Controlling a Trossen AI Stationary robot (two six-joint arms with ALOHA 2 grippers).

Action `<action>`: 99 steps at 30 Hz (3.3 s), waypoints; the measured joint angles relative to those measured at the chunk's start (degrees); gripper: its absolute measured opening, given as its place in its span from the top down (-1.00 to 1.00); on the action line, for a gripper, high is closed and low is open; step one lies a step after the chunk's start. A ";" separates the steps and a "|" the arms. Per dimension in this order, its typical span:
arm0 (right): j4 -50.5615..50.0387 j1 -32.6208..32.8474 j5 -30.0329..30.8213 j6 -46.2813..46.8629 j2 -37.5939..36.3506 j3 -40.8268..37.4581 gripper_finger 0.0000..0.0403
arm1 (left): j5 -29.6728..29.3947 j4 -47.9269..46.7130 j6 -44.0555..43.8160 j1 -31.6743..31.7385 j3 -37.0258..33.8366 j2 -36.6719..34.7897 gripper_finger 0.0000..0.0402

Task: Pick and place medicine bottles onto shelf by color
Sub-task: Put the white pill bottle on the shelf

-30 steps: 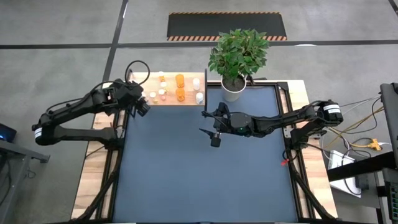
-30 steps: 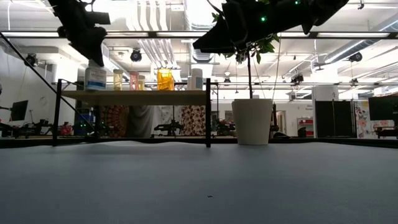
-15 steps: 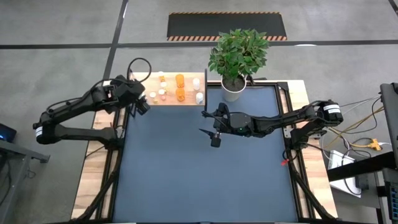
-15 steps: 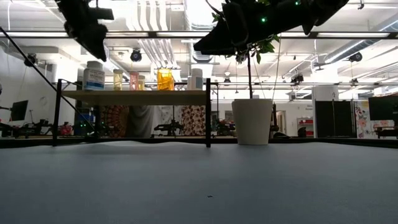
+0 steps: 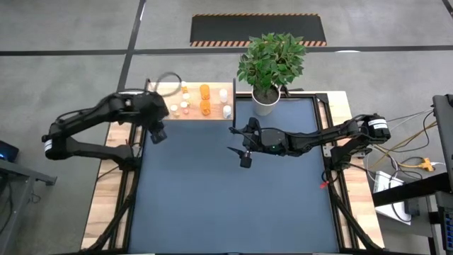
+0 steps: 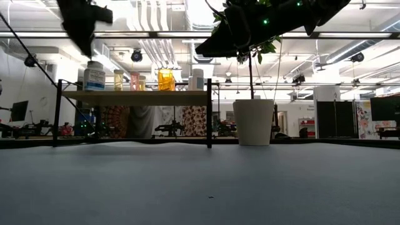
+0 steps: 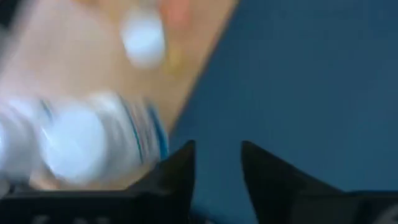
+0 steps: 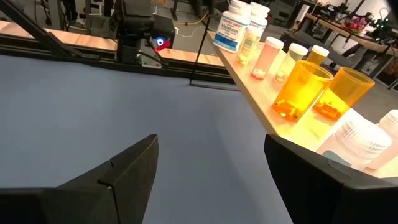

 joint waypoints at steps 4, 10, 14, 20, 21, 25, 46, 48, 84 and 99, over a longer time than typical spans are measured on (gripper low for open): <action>0.00 0.00 -0.01 -0.58 0.00 0.00 -0.41 | -4.18 -6.74 -0.26 -0.04 -2.33 4.87 0.82; -0.08 0.00 -0.01 -0.66 0.00 0.00 -0.38 | -11.45 -6.83 -2.40 -0.04 -2.61 11.35 0.95; -0.66 0.00 -0.01 -0.34 0.00 0.00 -0.37 | -11.47 -6.80 -2.51 -0.02 -2.17 12.99 0.94; -0.97 0.00 0.01 -0.36 0.00 0.00 -0.38 | -9.70 -5.63 -2.97 -0.11 -1.08 12.51 0.94; -0.98 0.00 0.01 -0.38 0.00 0.00 -0.38 | -9.90 -4.82 -2.99 -0.13 -0.99 12.18 0.94; -0.98 -0.02 0.03 -0.38 0.00 0.00 -0.36 | -15.20 -4.42 -3.53 -0.04 -0.83 10.80 0.94; -1.11 -0.02 0.05 -0.18 0.00 0.00 -0.35 | -21.01 -4.16 0.64 0.72 13.77 8.67 0.94; -1.11 0.00 0.05 -0.17 0.00 0.00 -0.34 | -22.57 -2.51 1.92 2.79 15.55 8.67 0.98; -4.07 0.00 0.01 0.69 0.00 0.00 -0.32 | -6.66 -3.32 12.25 16.28 11.04 13.69 1.00; -4.02 0.00 0.01 0.69 0.00 0.00 -0.30 | -6.64 -8.02 12.42 16.13 11.06 13.48 1.00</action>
